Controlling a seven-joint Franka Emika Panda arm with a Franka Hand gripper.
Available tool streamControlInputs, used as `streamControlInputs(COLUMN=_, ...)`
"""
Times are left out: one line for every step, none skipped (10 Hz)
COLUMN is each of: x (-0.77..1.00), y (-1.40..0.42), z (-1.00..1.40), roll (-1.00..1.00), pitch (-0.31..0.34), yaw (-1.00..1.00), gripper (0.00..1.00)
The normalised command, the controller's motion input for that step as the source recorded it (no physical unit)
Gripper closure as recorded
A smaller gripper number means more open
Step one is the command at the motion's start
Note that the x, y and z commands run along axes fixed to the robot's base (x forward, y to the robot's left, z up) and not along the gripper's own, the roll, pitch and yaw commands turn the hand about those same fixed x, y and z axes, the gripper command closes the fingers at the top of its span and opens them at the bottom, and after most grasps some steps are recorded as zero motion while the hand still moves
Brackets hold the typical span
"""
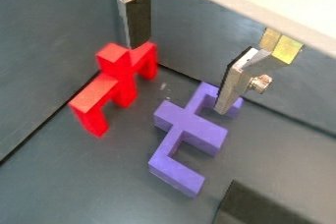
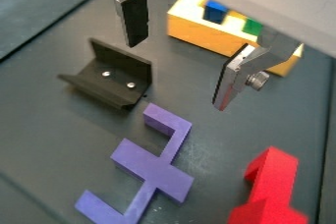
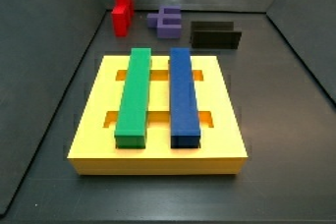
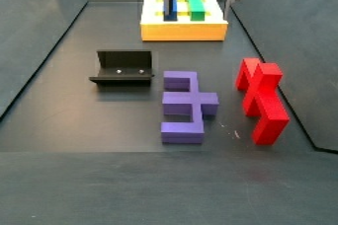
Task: Pick up the purple object. Move up. Place the purple object on the fixture. Regrasp the purple object. Move to above the board. Insert the purple object.
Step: Pick up the purple object.
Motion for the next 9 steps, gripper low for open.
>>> streamControlInputs(x=0.06, y=0.03, z=-0.27, roll=-0.01, pitch=0.0, yaw=-0.99, gripper=0.0)
streamControlInputs(x=0.04, y=0.04, z=-0.29, roll=-0.01, pitch=0.007, yaw=-0.98, gripper=0.0)
streamControlInputs(x=0.01, y=0.06, z=-0.32, roll=0.0, pitch=0.026, yaw=-0.97, gripper=0.0)
streamControlInputs(x=0.0, y=0.07, z=-0.33, roll=0.0, pitch=0.036, yaw=-0.96, gripper=0.0)
streamControlInputs(x=0.0, y=0.07, z=-0.33, roll=0.0, pitch=0.036, yaw=-0.96, gripper=0.0)
streamControlInputs(x=0.0, y=0.07, z=-0.33, roll=0.0, pitch=0.031, yaw=-0.97, gripper=0.0)
streamControlInputs(x=0.0, y=0.06, z=-0.34, roll=0.0, pitch=0.029, yaw=-0.97, gripper=0.0)
streamControlInputs(x=0.0, y=0.03, z=-0.35, roll=0.0, pitch=0.03, yaw=-0.99, gripper=0.0)
streamControlInputs(x=0.0, y=0.0, z=-0.36, roll=0.0, pitch=0.026, yaw=-1.0, gripper=0.0)
